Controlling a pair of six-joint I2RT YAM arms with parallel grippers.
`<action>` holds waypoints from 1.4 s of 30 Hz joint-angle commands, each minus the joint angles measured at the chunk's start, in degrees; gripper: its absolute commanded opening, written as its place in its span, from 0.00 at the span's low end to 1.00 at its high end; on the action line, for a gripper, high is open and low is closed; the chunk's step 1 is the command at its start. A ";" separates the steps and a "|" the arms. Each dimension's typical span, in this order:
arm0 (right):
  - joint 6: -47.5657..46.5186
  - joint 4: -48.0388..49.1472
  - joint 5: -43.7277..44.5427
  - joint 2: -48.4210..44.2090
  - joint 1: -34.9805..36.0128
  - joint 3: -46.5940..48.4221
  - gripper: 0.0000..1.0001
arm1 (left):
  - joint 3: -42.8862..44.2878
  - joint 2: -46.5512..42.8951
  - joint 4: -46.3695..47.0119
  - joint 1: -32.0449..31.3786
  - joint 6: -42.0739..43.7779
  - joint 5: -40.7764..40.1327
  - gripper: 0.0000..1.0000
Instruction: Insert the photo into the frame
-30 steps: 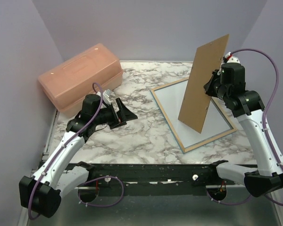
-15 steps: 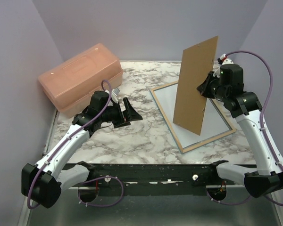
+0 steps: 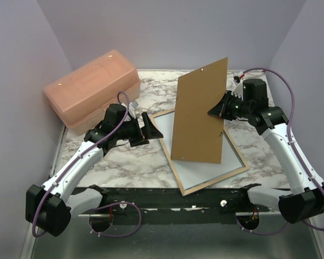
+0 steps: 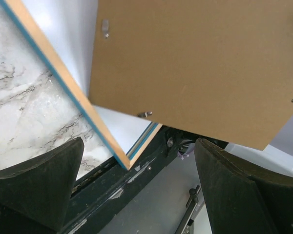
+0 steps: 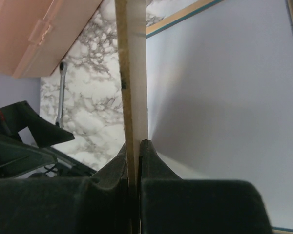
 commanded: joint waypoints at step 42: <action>-0.73 1.56 12.70 -4.65 0.45 4.60 0.00 | 18.95 38.65 -19.82 -9.81 7.05 -27.49 0.44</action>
